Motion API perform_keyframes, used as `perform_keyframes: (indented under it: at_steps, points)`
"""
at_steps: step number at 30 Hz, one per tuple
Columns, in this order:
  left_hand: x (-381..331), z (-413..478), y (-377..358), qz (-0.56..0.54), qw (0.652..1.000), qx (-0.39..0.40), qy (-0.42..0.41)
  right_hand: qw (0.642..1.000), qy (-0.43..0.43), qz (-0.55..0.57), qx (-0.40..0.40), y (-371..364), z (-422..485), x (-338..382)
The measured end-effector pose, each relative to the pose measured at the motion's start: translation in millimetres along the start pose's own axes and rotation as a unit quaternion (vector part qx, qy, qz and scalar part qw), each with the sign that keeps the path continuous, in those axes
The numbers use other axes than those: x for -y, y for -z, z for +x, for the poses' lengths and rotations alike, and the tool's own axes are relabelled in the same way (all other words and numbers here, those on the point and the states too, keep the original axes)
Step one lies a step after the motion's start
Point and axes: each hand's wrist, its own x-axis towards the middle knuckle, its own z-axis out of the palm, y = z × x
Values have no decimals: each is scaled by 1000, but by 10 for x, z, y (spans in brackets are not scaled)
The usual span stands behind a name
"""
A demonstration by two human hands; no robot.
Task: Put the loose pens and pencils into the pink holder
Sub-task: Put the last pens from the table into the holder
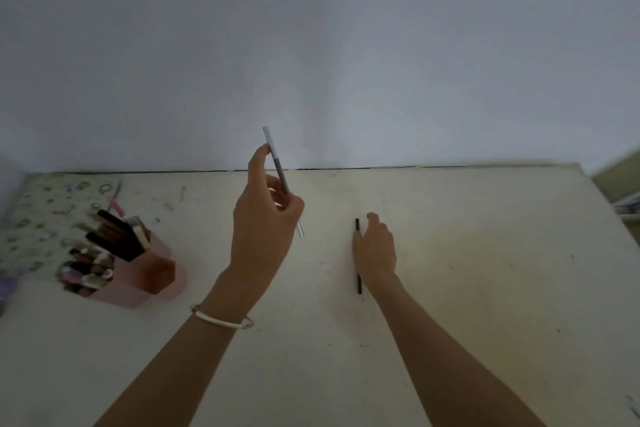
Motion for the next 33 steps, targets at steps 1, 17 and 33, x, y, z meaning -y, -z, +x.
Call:
perform_keyframes:
  at_steps: [1, 17, 33]
  points:
    - [26, 14, 95, 2, 1000, -6, 0, 997, 16, -67, 23, -80, -19, 37]
    - [790, 191, 1765, 143, 963, -198, 114, 845, 345, 409, -12, 161, -694, 2317]
    - [1096, 68, 1842, 267, 955, -119, 46, 851, 323, 414, 0, -215, -1078, 2389]
